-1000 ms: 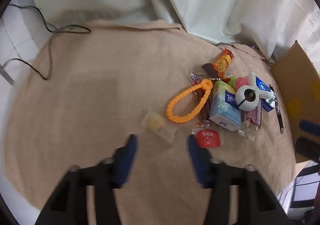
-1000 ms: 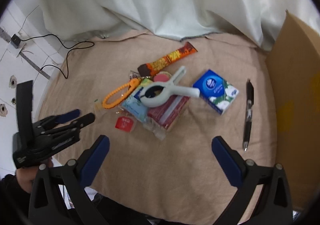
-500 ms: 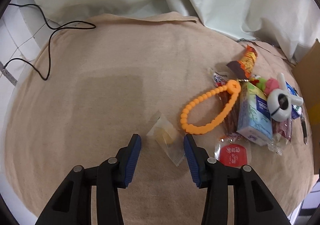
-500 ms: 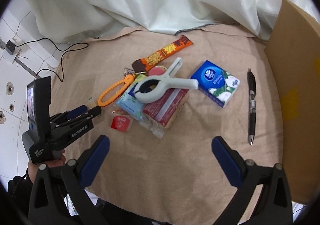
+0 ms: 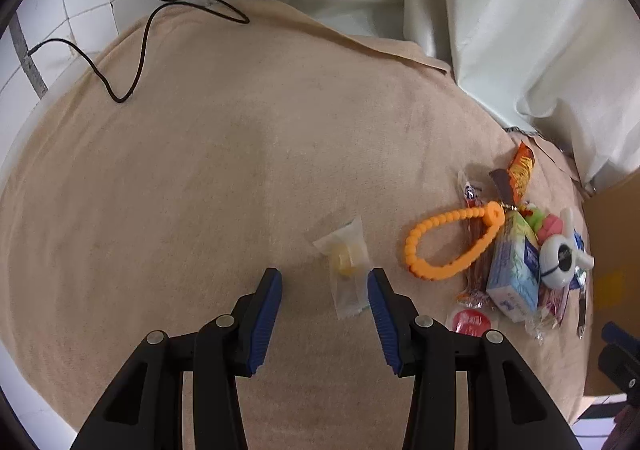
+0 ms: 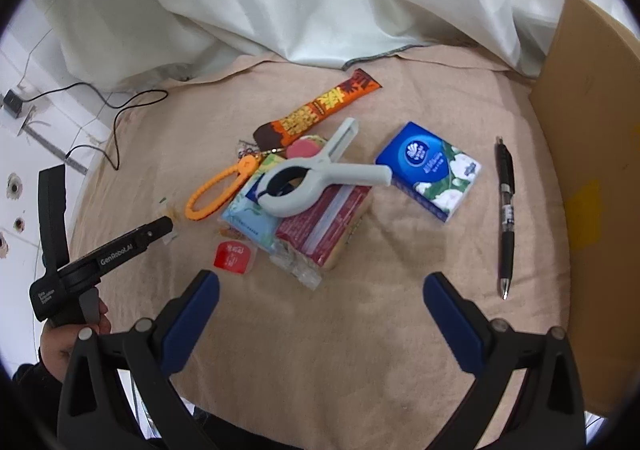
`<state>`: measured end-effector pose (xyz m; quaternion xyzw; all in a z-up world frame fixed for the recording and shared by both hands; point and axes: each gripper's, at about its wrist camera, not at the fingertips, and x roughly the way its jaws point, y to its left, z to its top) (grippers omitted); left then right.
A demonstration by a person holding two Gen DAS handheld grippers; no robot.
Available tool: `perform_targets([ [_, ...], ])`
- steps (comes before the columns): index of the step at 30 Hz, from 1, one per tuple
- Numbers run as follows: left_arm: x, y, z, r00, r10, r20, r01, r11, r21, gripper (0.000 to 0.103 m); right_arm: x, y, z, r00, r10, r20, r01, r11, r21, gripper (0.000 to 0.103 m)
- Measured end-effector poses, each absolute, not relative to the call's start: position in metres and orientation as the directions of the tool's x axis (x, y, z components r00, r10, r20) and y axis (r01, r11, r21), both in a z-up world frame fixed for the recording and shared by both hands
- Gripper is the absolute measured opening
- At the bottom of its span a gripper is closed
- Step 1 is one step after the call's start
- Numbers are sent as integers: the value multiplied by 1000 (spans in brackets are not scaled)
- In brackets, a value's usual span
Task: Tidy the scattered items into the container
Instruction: 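Grasp the red-wrapped snack pack with the right tool while the left tool reaches a clear bag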
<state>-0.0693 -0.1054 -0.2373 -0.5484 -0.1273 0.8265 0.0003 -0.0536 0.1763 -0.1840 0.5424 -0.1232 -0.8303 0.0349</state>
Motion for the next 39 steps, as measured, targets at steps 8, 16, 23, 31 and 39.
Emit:
perform_targets([
  [8,-80,-91,-240,-403,120,-907,147,-970,-194,46,-61,183,-182,-444,-166,-880,-156,-953,259,101],
  [16,-72,-90,-241,-438,153,-886,166,-955,-247,45,-66,181,-178,-451,-172,-876,-167,-948,272,100],
  [23,-67,-104,-245,-452,181,-874,186,-939,-291,21,-66,174,-178,-436,-180,-882,-142,-954,265,100],
  [31,-68,-116,-242,-453,200,-869,140,-947,-290,19,-66,172,-181,-430,-194,-882,-136,-951,276,97],
  [39,-55,-100,-225,-483,176,-858,17,-978,-210,19,-73,180,-184,-445,-191,-875,-204,-930,307,97],
])
